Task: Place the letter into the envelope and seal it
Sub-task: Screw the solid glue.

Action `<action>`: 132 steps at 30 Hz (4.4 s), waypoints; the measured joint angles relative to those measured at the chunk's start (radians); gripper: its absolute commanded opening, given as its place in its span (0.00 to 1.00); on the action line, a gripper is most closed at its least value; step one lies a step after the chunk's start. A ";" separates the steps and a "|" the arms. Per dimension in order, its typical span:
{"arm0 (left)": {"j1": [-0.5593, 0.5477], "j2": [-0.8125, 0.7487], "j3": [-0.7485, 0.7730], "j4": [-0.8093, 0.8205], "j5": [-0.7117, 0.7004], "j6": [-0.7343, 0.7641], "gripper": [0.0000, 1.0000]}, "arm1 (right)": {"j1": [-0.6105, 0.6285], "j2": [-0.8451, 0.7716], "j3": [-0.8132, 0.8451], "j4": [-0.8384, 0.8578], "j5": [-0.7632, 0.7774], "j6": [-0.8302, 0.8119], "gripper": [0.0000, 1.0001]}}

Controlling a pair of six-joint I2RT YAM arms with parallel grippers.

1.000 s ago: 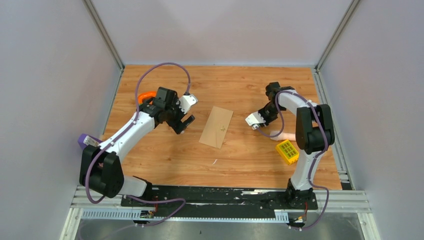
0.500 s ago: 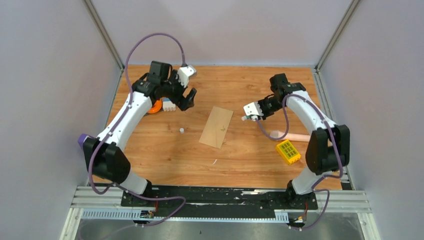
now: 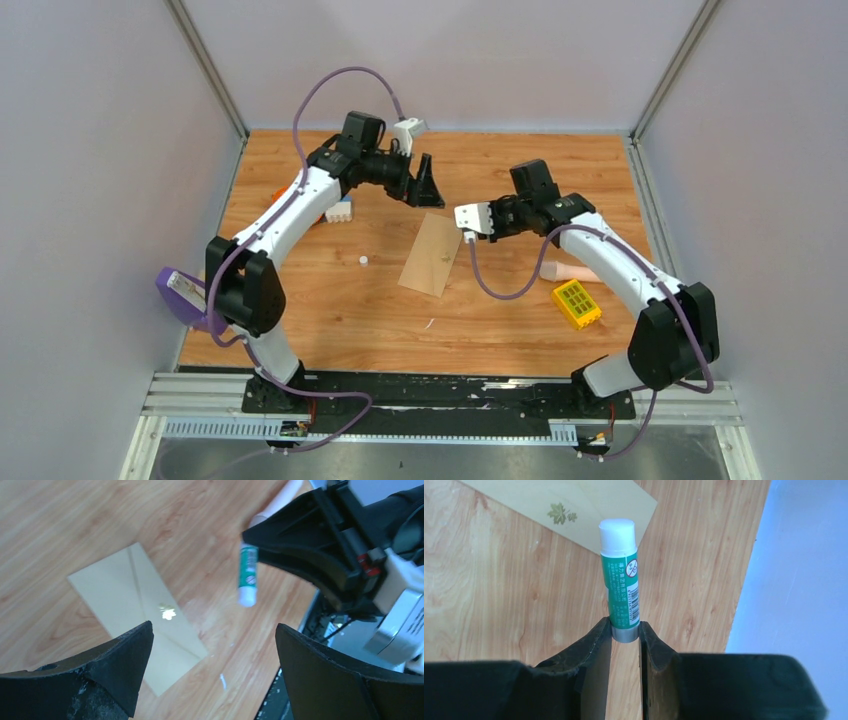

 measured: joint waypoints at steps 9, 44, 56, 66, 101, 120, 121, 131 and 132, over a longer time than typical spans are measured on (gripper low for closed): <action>-0.127 0.022 -0.013 0.051 -0.004 -0.063 0.93 | 0.154 -0.008 -0.040 0.105 0.130 0.088 0.00; -0.183 0.089 -0.045 0.014 0.042 -0.024 0.49 | 0.238 -0.083 -0.068 0.126 0.228 0.080 0.00; -0.184 0.090 -0.045 0.002 0.047 -0.005 0.35 | 0.238 -0.083 -0.068 0.125 0.251 0.065 0.00; -0.184 0.090 -0.045 0.000 0.068 -0.005 0.55 | 0.248 -0.083 -0.069 0.124 0.245 0.064 0.00; -0.201 0.109 -0.045 -0.031 0.055 0.042 0.14 | 0.258 -0.083 -0.101 0.115 0.236 0.048 0.01; -0.205 0.061 -0.034 -0.153 0.172 0.226 0.00 | 0.076 -0.166 0.096 -0.201 -0.164 0.169 1.00; -0.204 0.049 -0.034 -0.166 0.181 0.250 0.00 | 0.034 -0.182 0.116 -0.220 -0.227 0.175 1.00; -0.205 -0.101 -0.035 -0.222 0.275 0.390 0.00 | -0.236 -0.265 -0.061 -0.262 -0.889 0.109 1.00; -0.205 -0.108 -0.035 -0.222 0.288 0.394 0.00 | -0.234 -0.260 -0.087 -0.262 -0.918 0.092 1.00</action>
